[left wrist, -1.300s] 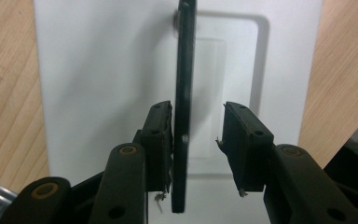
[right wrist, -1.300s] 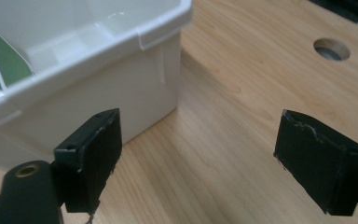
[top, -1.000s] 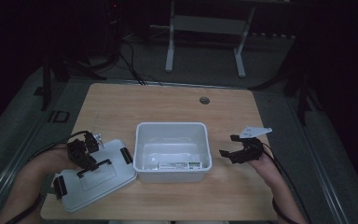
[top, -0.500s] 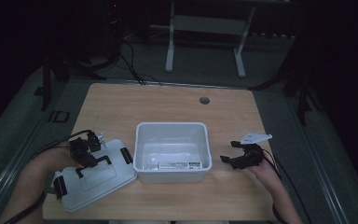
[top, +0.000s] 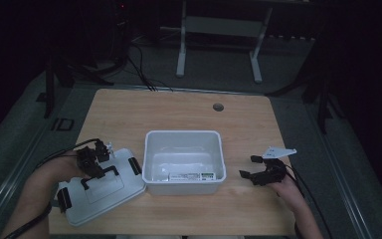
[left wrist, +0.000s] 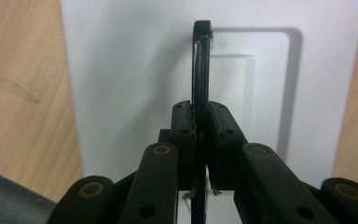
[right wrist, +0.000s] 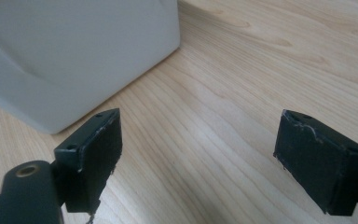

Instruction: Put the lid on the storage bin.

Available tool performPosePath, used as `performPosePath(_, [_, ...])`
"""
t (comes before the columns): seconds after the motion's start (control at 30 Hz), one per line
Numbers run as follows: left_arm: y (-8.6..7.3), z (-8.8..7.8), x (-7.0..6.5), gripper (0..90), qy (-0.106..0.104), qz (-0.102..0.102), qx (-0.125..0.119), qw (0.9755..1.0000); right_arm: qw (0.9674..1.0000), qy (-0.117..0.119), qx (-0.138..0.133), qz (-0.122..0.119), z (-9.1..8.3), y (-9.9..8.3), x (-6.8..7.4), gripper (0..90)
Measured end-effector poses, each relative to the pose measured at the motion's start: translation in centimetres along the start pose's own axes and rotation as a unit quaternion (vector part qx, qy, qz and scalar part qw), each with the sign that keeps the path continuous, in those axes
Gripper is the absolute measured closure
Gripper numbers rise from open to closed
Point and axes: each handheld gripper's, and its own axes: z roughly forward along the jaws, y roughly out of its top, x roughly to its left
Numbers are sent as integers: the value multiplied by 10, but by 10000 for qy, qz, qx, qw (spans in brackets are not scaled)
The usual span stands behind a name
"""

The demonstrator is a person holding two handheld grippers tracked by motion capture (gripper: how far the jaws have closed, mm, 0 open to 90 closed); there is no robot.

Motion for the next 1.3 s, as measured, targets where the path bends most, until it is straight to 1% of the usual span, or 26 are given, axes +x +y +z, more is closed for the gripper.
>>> performPosePath(0.23, [0, -1, -1, 837, -118, 21, 62, 9999, 9999, 4, -47, 125, -2, -6, -2, 147])
performPosePath(0.33, [-1, -2, -2, 838, -190, 39, 91, 9998, 9999, 44, -37, 150, 0, -8, -2, 147])
performPosePath(0.37, [-2, -2, -2, 837, -213, 41, 99, 9997, 9999, 26, -18, 137, 0, -8, -2, 147])
performPosePath(0.53, [-7, -7, -3, 838, -251, 21, 78, 9997, 9998, 36, -49, 174, 0, -8, -3, 147])
performPosePath(0.57, [-8, -8, -3, 838, -258, 43, 74, 9996, 9998, 36, -46, 180, -1, -8, -3, 147])
performPosePath(0.6, [-9, -10, -3, 837, -235, 34, 73, 9997, 9998, 34, -40, 179, -1, -8, -3, 147])
performPosePath(0.73, [-13, -19, -5, 838, -235, 30, 39, 9997, 9998, 36, -53, 196, -1, -8, -3, 147])
performPosePath(0.93, [-18, -37, -8, 838, -132, 97, 29, 9999, 9998, 46, -36, 177, -1, -8, -3, 147])
performPosePath(1.07, [-22, -50, -9, 838, -110, 60, -53, 9999, 9998, 49, -55, 196, -1, -8, -4, 147])
performPosePath(1.23, [-23, -63, -12, 838, -32, 105, -84, 9999, 9998, 48, -45, 184, 0, -8, -4, 147])
performPosePath(1.3, [-23, -67, -13, 838, -41, 127, -102, 9999, 9998, 55, -41, 189, 0, -8, -4, 147])
